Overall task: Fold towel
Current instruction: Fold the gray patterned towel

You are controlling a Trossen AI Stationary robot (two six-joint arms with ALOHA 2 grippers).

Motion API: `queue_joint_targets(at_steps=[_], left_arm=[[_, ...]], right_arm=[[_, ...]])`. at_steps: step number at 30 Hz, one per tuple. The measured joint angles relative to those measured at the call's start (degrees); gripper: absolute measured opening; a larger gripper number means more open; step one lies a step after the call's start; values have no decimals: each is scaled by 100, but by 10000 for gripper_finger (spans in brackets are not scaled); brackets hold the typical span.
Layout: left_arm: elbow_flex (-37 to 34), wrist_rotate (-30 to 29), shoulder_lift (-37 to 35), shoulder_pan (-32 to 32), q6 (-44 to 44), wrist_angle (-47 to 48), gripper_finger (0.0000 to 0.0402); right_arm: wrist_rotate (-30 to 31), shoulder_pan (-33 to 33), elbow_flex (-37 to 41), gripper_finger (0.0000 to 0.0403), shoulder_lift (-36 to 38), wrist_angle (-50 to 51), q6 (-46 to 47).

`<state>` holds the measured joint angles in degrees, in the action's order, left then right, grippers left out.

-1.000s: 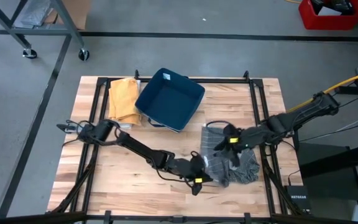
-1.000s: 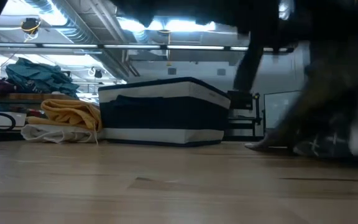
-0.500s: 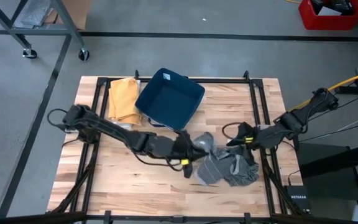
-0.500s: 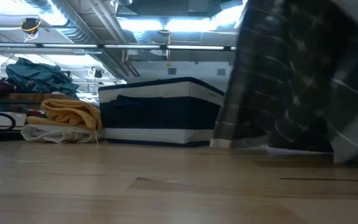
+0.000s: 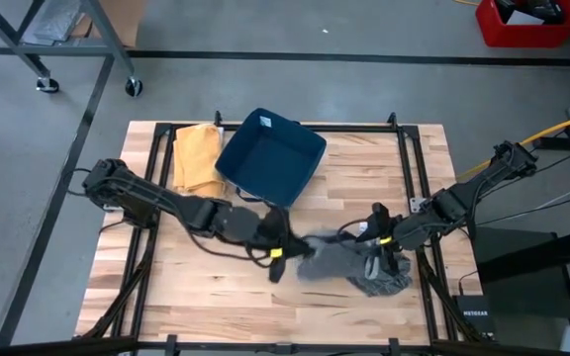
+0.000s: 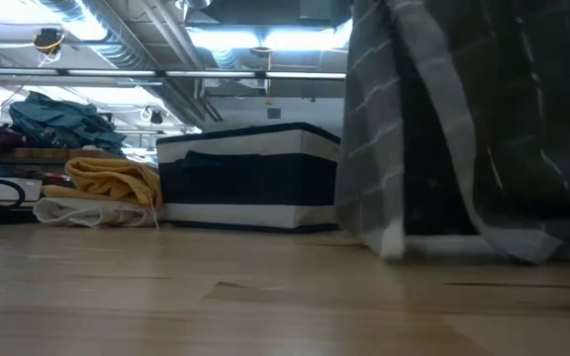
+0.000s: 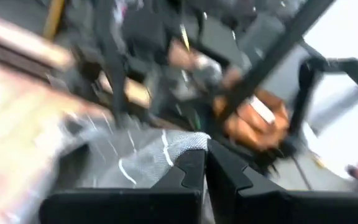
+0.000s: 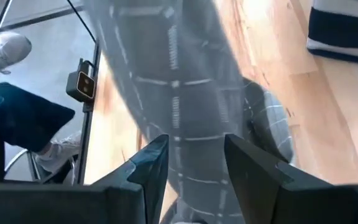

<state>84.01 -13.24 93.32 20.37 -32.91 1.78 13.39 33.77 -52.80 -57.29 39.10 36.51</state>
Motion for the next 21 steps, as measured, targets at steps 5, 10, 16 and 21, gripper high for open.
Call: queue_joint_targets(at_steps=[5,10,16,21], left_arm=[[0,727,6,461,-915,983,0],[0,764,35,1053,-2056,2095,0],[0,415,307,1598,-2734,2286,0],[0,-253,603,1759,-3001,2272,0]], right_arm=[[112,-2,2,161,-30,-155,-244],[333,-2,2,161,-27,-459,-427],[612,-4,2,161,-108,-669,-577],[480,-4,2,161,-364,-975,-590]])
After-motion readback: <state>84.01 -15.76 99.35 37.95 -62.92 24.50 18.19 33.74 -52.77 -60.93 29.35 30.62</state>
